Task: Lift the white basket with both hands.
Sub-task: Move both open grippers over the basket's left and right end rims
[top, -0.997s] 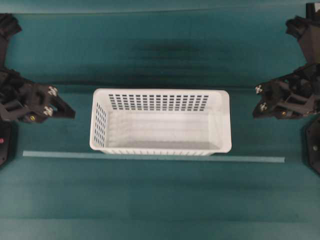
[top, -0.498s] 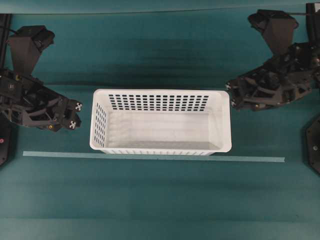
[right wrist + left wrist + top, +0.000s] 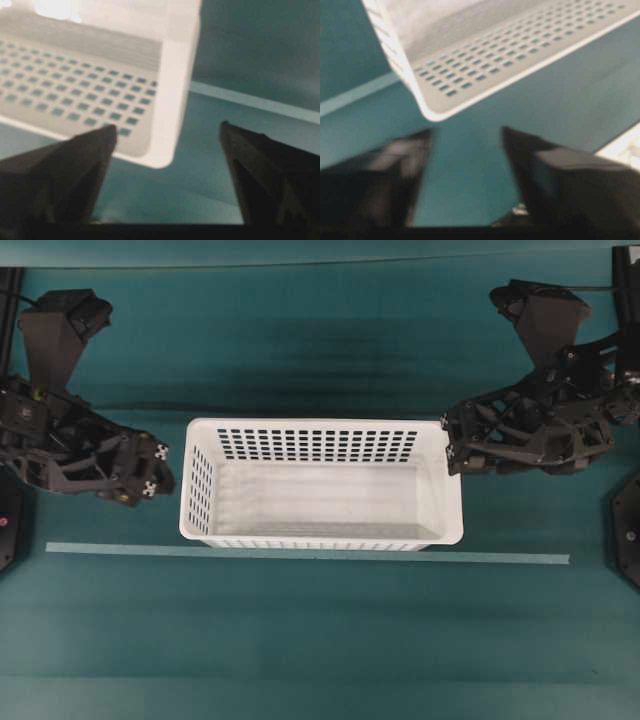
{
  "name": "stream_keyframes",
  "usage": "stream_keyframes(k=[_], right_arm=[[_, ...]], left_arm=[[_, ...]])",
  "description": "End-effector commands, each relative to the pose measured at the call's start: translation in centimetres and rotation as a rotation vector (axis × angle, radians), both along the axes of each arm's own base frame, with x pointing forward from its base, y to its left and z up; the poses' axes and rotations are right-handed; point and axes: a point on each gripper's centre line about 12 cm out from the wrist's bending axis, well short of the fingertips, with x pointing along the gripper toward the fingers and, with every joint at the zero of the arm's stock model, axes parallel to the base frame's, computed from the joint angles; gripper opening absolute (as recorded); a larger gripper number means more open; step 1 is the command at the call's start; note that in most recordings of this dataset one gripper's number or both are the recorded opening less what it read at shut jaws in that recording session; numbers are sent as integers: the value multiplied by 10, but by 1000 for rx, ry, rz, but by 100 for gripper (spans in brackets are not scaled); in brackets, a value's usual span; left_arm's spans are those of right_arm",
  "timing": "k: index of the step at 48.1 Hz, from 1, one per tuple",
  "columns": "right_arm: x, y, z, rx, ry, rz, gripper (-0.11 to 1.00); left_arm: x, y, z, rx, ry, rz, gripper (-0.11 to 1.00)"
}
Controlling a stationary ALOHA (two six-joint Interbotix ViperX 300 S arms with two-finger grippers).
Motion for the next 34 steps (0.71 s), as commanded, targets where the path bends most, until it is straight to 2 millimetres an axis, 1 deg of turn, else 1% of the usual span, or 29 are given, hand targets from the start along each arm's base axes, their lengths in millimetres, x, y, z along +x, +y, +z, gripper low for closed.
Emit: stream_keyframes(k=[1, 3, 5, 9, 13, 20, 27, 34], right_arm=[[5, -2, -8, -2, 18, -28, 88], [6, -2, -11, -5, 23, -45, 87], [6, -2, -14, -11, 25, -66, 87], [8, 0, -19, -18, 31, -92, 87], [10, 3, -25, -26, 51, -110, 87], [17, 7, -39, -57, 90, -128, 87], [26, 6, -49, -65, 83, -147, 87], [28, 5, -59, -62, 101, -160, 87]], left_arm=[[9, 3, -8, 0, 29, 14, 81], [12, 4, -12, -1, 38, 15, 90], [15, 4, -15, -1, 49, 17, 95], [21, 5, -23, -3, 72, 21, 93], [26, 8, -35, -3, 103, 30, 92], [29, 20, -51, -3, 137, 61, 93], [22, 24, -67, 0, 164, 73, 93], [16, 26, -82, -7, 167, 92, 93]])
